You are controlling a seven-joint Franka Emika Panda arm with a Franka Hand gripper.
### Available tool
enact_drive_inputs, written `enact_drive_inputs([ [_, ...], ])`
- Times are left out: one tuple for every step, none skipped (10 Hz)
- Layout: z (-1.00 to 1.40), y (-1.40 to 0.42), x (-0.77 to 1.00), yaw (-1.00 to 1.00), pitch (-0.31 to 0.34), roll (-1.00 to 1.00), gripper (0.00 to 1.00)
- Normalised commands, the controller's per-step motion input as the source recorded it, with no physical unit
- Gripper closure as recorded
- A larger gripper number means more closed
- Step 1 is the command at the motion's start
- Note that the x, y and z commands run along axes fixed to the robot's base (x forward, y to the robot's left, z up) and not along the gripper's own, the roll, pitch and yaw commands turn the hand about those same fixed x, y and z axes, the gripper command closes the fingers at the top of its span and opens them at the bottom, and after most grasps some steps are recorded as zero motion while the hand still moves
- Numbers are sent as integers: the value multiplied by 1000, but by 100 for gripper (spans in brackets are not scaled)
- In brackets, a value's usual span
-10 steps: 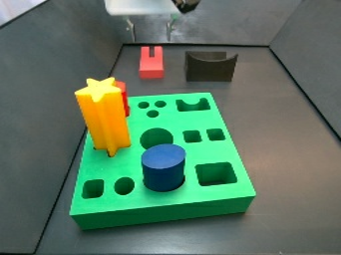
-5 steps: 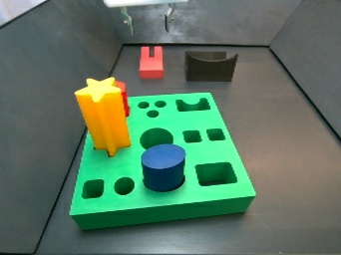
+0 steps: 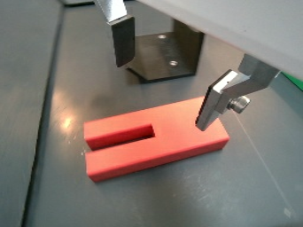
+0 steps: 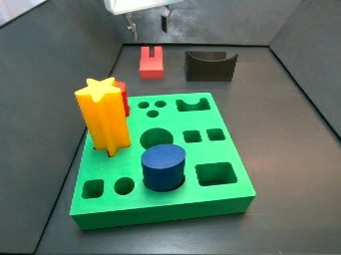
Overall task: Pick up the double-square object. Move up. Rotate the double-square object. Place the double-square object on the fixture. Regrasp the double-square object. Move to above the board. Insert the double-square object.
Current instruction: Rotate the double-square object.
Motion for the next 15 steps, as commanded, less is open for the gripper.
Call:
enact_drive_inputs([
  [-41, 1, 30, 1000, -5, 1, 0],
  [-39, 1, 31, 1000, -5, 1, 0],
  [-38, 1, 32, 1000, -5, 1, 0],
  [-36, 1, 32, 1000, -5, 1, 0],
  [-36, 1, 33, 1000, -5, 1, 0],
  [-35, 1, 33, 1000, -6, 1, 0],
  [-34, 1, 33, 1000, -6, 1, 0],
  [-34, 1, 33, 1000, -6, 2, 0],
  [-34, 1, 34, 1000, -6, 2, 0],
  [-34, 1, 34, 1000, -6, 2, 0],
  [-33, 1, 34, 1000, -7, 2, 0],
  [-33, 1, 34, 1000, -7, 2, 0],
  [-33, 1, 34, 1000, -7, 2, 0],
  [-33, 1, 34, 1000, -8, 2, 0],
  [-33, 1, 34, 1000, -8, 2, 0],
])
